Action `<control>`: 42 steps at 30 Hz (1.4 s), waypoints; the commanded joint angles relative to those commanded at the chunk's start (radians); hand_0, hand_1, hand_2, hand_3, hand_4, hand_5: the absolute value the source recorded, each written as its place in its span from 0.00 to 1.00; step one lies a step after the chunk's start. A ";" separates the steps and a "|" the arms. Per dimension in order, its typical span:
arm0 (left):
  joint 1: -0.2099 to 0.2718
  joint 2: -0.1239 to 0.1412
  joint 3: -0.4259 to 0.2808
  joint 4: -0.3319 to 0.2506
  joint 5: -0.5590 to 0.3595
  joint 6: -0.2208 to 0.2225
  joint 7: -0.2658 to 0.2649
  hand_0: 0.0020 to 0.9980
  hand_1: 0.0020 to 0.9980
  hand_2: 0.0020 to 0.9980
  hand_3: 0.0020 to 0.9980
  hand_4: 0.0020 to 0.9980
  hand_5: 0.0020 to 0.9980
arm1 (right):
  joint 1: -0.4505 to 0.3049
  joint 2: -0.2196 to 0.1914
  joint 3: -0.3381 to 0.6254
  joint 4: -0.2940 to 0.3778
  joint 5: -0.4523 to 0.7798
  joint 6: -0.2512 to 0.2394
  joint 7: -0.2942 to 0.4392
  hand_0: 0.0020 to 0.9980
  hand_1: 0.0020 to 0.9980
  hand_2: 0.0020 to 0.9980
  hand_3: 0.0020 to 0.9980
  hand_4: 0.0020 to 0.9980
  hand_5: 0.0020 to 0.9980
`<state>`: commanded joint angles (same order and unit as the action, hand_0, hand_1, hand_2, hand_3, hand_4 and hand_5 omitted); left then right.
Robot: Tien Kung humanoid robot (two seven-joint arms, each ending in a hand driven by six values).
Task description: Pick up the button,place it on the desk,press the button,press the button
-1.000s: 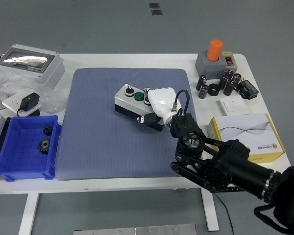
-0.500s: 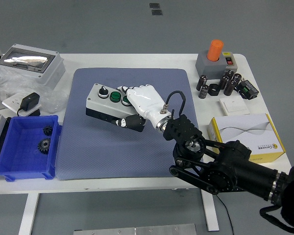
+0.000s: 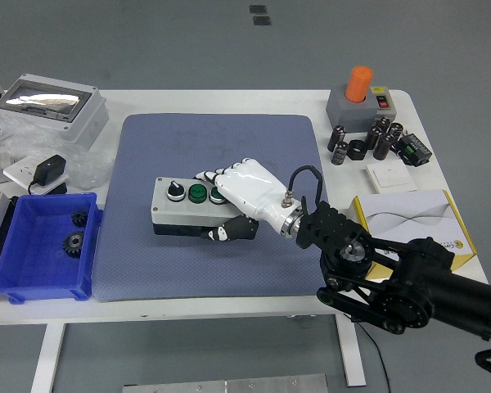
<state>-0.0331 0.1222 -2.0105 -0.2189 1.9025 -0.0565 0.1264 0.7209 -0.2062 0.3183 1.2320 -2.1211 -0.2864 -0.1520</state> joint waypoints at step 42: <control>-0.002 -0.005 -0.002 0.004 0.006 -0.012 -0.003 0.65 0.66 0.64 0.73 0.78 0.66 | -0.034 0.078 -0.001 -0.159 -0.031 -0.055 0.041 0.10 0.26 0.38 0.49 0.61 0.00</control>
<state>-0.0349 0.1170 -2.0127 -0.2152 1.9086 -0.0686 0.1235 0.6869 -0.1281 0.3176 1.0725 -2.1518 -0.3410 -0.1113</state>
